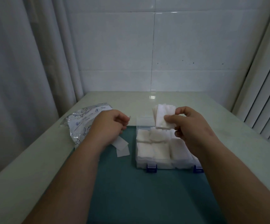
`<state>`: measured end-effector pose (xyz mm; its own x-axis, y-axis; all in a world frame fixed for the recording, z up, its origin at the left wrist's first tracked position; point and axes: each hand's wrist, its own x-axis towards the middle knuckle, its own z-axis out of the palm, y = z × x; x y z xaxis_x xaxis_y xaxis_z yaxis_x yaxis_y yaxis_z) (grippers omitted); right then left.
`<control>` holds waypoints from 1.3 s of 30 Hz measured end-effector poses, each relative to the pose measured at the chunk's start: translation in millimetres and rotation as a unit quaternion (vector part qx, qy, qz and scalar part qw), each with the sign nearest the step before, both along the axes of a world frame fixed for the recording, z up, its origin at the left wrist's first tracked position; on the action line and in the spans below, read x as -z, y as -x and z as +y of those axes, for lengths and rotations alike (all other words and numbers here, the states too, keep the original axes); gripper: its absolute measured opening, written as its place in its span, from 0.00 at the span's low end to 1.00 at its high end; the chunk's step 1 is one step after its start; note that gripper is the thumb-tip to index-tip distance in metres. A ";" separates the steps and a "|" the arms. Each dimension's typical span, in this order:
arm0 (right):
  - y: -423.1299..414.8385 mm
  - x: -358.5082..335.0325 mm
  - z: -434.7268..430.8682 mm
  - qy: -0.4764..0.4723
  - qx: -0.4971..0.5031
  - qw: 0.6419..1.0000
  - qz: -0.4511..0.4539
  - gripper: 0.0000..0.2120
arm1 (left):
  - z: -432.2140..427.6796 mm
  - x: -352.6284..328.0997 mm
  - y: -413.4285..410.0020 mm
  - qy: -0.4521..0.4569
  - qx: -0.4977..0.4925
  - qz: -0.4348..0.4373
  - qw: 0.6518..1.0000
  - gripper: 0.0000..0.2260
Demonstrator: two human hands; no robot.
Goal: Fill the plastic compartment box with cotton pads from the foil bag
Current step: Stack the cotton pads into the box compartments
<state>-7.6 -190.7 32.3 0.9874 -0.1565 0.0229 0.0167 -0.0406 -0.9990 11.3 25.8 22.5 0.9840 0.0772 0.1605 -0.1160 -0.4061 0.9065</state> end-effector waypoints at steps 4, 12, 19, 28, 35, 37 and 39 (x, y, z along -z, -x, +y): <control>-0.5 2.5 0.7 0.013 0.008 1.000 0.001 0.09 | 12.5 5.6 -4.1 -0.308 0.008 -0.021 0.951 0.18; -2.0 3.1 0.2 0.031 0.002 1.000 -0.004 0.09 | 13.0 16.7 -0.7 -0.527 0.130 0.059 0.838 0.29; -4.2 4.4 0.1 0.041 0.004 0.999 -0.003 0.09 | 1.6 14.1 -0.1 -0.537 0.107 0.041 0.836 0.19; -1.7 4.9 1.9 0.053 -0.010 0.999 -0.005 0.13 | -2.8 20.2 -3.1 -0.403 0.026 -0.047 0.914 0.11; -1.6 3.6 -0.3 0.003 -0.052 0.999 0.004 0.09 | -3.9 11.6 -8.8 -0.004 -0.004 -0.075 0.997 0.07; -0.3 3.2 -0.2 -0.036 -0.081 0.996 0.014 0.08 | -3.9 10.4 -7.1 0.086 0.018 -0.027 0.996 0.06; 0.8 3.3 0.3 -0.060 -0.106 0.992 0.022 0.07 | -6.7 10.4 -5.0 0.111 0.039 -0.003 0.993 0.08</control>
